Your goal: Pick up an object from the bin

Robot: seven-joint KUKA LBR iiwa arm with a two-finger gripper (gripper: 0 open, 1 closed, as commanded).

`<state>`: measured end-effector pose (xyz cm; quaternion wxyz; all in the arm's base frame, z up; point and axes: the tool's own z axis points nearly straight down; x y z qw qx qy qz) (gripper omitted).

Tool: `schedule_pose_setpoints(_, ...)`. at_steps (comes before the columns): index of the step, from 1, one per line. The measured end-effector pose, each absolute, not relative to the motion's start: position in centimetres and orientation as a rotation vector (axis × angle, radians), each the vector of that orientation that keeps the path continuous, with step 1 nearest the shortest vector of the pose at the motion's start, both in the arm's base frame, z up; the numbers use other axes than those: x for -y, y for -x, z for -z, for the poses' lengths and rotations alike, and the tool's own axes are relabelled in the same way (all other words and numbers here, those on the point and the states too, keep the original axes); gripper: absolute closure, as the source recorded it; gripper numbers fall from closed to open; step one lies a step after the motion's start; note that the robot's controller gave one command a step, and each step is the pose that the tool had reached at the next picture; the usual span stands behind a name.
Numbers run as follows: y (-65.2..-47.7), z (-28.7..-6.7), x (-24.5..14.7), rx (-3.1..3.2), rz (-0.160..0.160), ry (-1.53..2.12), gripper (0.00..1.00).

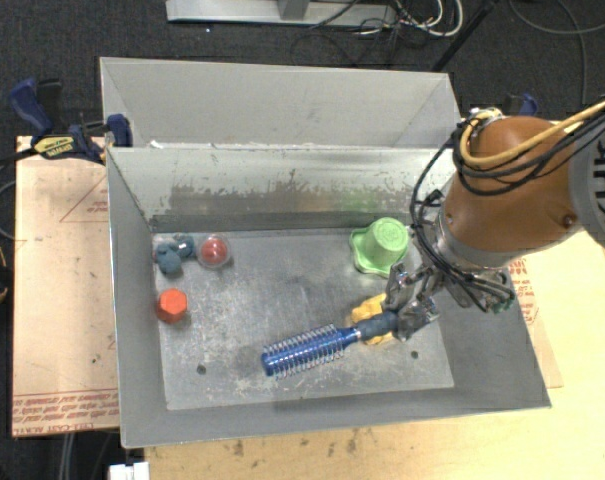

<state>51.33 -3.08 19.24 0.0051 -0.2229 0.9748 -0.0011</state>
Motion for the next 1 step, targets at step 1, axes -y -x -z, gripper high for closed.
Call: schedule_pose_setpoints(1,-52.13,-31.39,3.31,-3.038,0.005,0.757,1.00)
